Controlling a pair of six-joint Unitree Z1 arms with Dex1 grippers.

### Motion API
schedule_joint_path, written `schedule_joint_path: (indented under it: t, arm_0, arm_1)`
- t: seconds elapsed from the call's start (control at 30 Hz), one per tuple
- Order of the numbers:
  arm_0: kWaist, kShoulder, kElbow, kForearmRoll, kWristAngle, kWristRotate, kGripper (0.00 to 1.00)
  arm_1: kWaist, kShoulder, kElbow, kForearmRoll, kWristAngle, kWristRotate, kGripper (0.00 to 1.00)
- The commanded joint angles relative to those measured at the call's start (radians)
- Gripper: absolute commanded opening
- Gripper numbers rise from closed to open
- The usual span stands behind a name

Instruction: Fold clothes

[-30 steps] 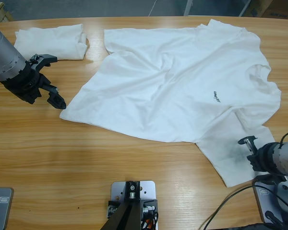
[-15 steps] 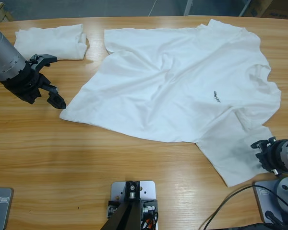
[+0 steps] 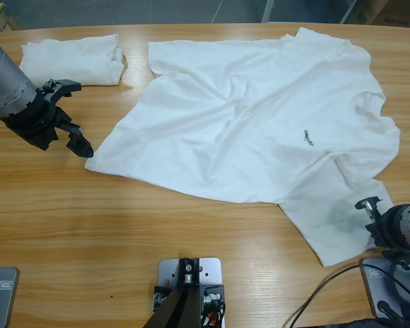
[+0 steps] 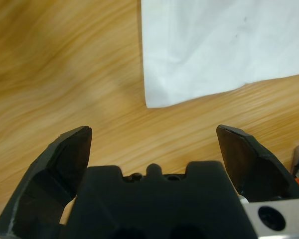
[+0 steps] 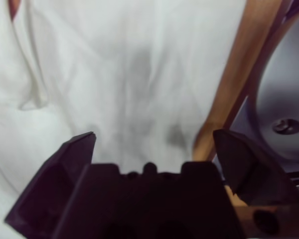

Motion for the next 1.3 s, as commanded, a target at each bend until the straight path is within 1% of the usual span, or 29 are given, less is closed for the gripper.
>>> schedule_joint_path:
  t: [0.03,0.13,0.23,0.37,0.43,0.57,0.7,0.83,0.87,0.9,0.93,0.97,1.0,1.23,1.27,1.3]
  arm_0:
    - [0.087,0.045,0.147,-0.144,-0.2,-0.041,0.967]
    - [0.099,0.052,0.184,-0.185,-0.214,-0.041,0.959]
    - [0.101,0.074,0.209,-0.204,-0.214,-0.042,0.954]
    - [0.101,0.089,0.232,-0.253,-0.23,-0.078,0.954]
    - [0.101,0.092,0.248,-0.294,-0.236,-0.101,0.96]
    - [0.101,0.127,0.254,-0.356,-0.254,-0.134,0.964]
    - [0.1,0.15,0.253,-0.386,-0.253,-0.154,0.964]
    - [0.096,0.15,0.265,-0.383,-0.251,-0.153,0.958]
    - [0.094,0.147,0.272,-0.382,-0.251,-0.153,0.939]
    - [0.092,0.146,0.276,-0.38,-0.252,-0.153,0.879]
    - [0.089,0.144,0.283,-0.377,-0.252,-0.153,0.796]
    - [0.088,0.138,0.294,-0.376,-0.252,-0.154,0.663]
    - [0.088,0.131,0.304,-0.376,-0.252,-0.154,0.584]
    - [0.087,0.123,0.328,-0.373,-0.231,-0.146,0.568]
    - [0.083,0.122,0.327,-0.372,-0.231,-0.147,0.537]
    - [0.081,0.121,0.327,-0.372,-0.23,-0.147,0.475]
  arm_1:
    - [-0.005,0.037,0.03,-0.039,0.016,-0.001,0.927]
    - [-0.005,0.038,0.036,-0.047,0.012,-0.001,0.901]
    - [-0.005,0.04,0.039,-0.052,0.011,-0.001,0.898]
    - [-0.005,0.04,0.047,-0.064,0.008,-0.001,0.885]
    - [-0.005,0.042,0.047,-0.065,0.007,-0.001,0.861]
    - [-0.005,0.05,0.051,-0.074,0.005,-0.001,0.849]
    - [-0.005,0.061,0.059,-0.091,0.004,-0.001,0.839]
    - [-0.005,0.067,0.062,-0.097,0.005,-0.001,0.77]
    - [-0.005,0.069,0.064,-0.101,0.005,-0.001,0.768]
    - [-0.005,0.071,0.067,-0.106,0.005,-0.001,0.763]
    - [-0.005,0.072,0.067,-0.107,0.005,-0.001,0.761]
    - [-0.005,0.071,0.067,-0.107,0.005,-0.001,0.759]
    - [-0.005,0.07,0.067,-0.107,0.005,-0.001,0.757]
    - [-0.005,0.067,0.071,-0.112,0.004,-0.002,0.757]
    - [-0.005,0.067,0.073,-0.114,0.004,-0.003,0.757]
    - [-0.005,0.066,0.074,-0.118,0.003,-0.003,0.757]
